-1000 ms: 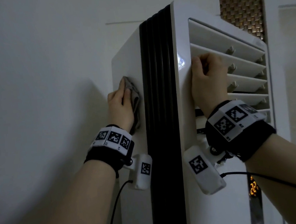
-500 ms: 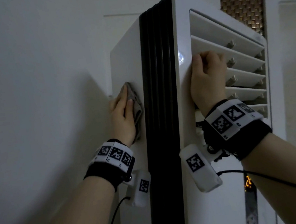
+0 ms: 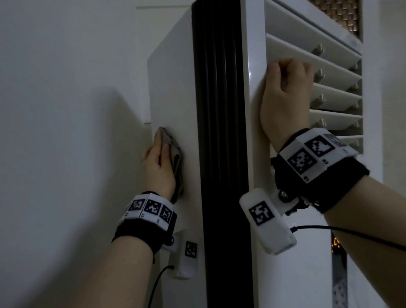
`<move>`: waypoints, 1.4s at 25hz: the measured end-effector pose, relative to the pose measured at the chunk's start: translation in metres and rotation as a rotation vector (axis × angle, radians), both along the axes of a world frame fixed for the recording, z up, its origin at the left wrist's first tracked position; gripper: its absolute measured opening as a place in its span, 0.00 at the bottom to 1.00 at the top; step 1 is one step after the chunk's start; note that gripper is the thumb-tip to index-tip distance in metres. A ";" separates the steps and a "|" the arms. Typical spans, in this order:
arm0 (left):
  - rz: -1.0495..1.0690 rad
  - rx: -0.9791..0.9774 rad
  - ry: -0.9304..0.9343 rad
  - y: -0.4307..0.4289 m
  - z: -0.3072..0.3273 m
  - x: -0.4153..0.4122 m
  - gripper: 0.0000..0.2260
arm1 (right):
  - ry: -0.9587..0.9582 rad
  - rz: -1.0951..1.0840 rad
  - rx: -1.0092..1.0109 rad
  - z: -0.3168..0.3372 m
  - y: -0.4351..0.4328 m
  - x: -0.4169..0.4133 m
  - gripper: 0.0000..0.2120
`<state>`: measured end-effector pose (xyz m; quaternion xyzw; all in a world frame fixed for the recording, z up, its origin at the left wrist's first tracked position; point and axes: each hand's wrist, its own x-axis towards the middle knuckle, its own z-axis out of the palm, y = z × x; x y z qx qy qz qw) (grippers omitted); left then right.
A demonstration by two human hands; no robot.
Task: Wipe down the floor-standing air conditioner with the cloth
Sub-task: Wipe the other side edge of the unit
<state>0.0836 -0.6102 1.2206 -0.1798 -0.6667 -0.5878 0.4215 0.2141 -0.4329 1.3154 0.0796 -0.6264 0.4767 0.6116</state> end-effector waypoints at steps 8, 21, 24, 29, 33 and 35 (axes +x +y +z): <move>-0.014 -0.068 0.379 0.014 -0.006 0.012 0.17 | 0.014 -0.021 -0.028 -0.001 -0.001 -0.004 0.10; -0.023 0.018 0.028 0.006 -0.027 0.003 0.18 | -0.010 -0.032 -0.015 -0.001 -0.001 0.001 0.10; -0.036 0.008 0.151 0.014 -0.012 0.016 0.18 | -0.019 -0.029 -0.021 -0.002 -0.001 0.002 0.10; -0.014 0.025 0.213 0.027 -0.017 0.031 0.17 | -0.031 -0.021 -0.011 -0.004 0.000 0.005 0.11; -0.030 0.042 0.205 0.025 -0.035 0.031 0.17 | 0.011 -0.003 0.033 -0.013 0.000 0.006 0.10; -0.054 0.082 0.046 0.020 -0.054 0.027 0.17 | 0.035 -0.001 0.070 -0.020 0.003 0.006 0.11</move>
